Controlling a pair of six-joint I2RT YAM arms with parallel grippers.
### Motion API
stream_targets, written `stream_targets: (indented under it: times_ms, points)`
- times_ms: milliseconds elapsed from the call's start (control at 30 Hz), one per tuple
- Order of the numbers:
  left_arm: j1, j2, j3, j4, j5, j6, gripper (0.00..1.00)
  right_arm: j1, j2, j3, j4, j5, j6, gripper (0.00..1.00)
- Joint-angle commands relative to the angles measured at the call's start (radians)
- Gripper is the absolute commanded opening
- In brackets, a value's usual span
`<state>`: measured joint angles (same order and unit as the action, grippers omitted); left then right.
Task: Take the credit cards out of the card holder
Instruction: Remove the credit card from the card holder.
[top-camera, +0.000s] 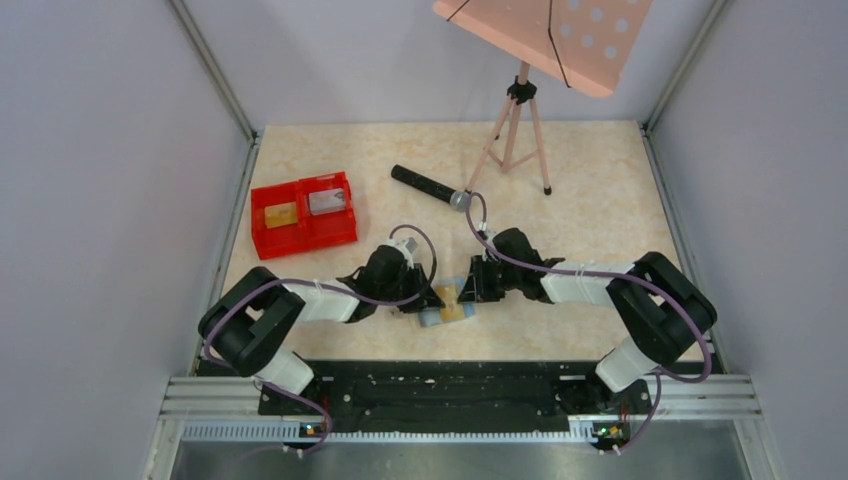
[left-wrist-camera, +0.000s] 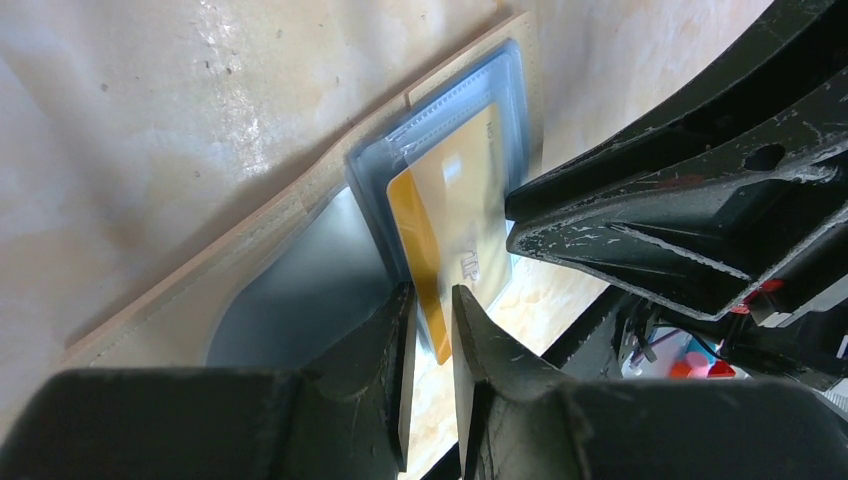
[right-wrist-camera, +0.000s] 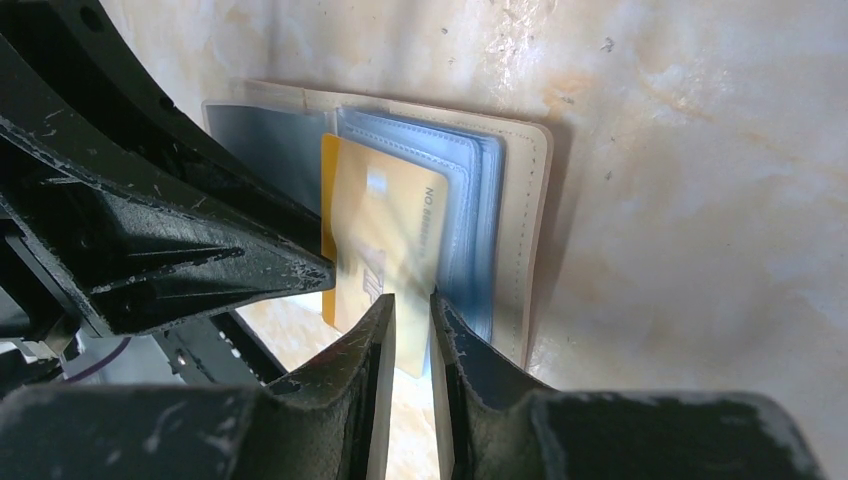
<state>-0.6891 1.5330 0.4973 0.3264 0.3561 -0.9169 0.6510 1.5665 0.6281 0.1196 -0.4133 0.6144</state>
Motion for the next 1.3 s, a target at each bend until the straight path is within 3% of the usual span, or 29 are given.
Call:
stream_targets:
  times_ms: [0, 133, 300, 1267]
  points:
    - [-0.006, -0.002, -0.005, 0.095, 0.04, -0.024, 0.24, -0.007, 0.002, -0.014, -0.008, 0.012, 0.002, 0.19]
    - [-0.006, -0.013, -0.005, 0.081, 0.035, -0.023, 0.18, -0.006, -0.002, -0.014, -0.009, 0.013, 0.005, 0.19]
    - [-0.006, -0.01, 0.011, 0.04, 0.03, -0.036, 0.0, -0.006, -0.004, -0.011, -0.016, 0.021, 0.005, 0.19]
    - [0.049, -0.275, -0.014, -0.279, -0.078, 0.04, 0.0, -0.021, -0.015, 0.013, -0.077, 0.068, -0.003, 0.18]
